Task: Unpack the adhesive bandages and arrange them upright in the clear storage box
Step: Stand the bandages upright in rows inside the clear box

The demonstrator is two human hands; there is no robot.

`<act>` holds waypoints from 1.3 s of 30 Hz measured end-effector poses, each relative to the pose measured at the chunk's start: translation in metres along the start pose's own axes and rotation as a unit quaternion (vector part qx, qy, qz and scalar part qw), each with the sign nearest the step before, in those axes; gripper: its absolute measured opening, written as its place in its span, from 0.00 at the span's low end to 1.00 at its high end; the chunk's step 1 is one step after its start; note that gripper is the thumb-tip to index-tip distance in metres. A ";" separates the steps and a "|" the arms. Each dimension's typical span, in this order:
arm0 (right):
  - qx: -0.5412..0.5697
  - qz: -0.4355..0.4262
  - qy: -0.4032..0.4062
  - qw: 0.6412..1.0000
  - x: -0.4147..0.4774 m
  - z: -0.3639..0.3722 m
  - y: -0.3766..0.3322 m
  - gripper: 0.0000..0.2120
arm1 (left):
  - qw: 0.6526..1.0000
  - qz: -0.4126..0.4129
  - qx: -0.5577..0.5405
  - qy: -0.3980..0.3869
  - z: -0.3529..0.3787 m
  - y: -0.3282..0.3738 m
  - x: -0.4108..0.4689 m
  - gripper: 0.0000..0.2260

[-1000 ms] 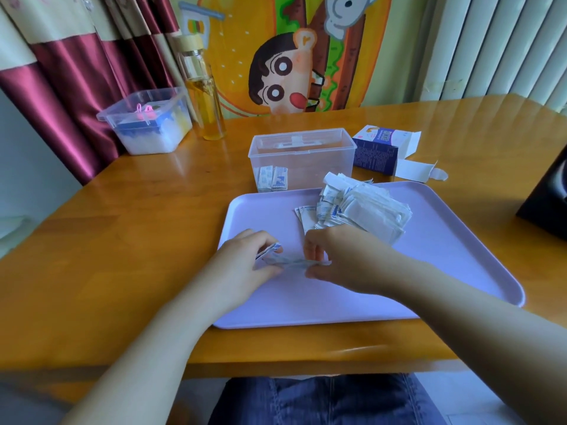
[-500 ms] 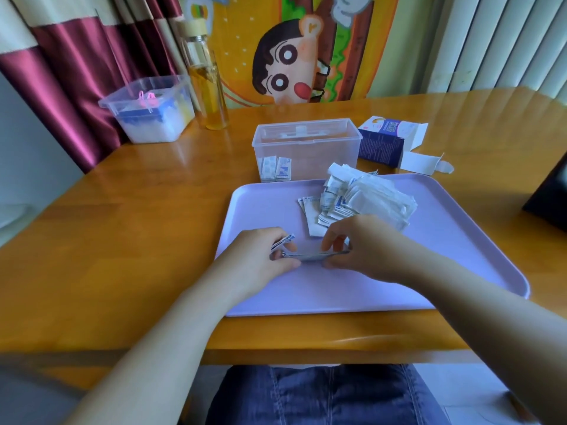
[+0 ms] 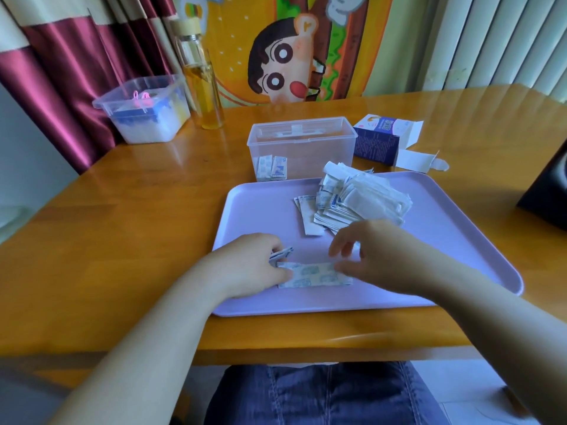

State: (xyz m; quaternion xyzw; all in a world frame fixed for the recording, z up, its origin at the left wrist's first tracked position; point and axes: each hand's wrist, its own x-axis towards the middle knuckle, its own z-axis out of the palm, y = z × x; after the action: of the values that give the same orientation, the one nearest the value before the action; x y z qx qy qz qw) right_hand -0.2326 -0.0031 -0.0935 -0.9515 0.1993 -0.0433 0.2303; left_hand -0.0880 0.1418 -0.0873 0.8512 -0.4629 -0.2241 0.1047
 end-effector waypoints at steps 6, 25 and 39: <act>-0.097 0.107 0.190 0.971 0.017 -0.022 0.032 0.23 | 0.994 -0.019 -0.084 0.062 -0.003 -0.002 -0.001 0.12; 0.159 0.118 0.243 0.950 0.024 -0.043 0.049 0.03 | 0.970 0.042 -0.203 0.130 -0.008 0.004 -0.001 0.05; 0.289 -0.016 0.257 0.922 0.013 0.008 -0.038 0.10 | 0.788 0.054 -0.584 0.188 0.030 0.060 0.002 0.11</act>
State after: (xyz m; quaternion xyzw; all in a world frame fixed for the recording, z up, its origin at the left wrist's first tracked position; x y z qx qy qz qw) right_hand -0.2060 0.0262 -0.0830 -0.8031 0.2154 -0.3454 0.4351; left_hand -0.1456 0.1079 -0.0912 0.6268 -0.2598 -0.2815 0.6785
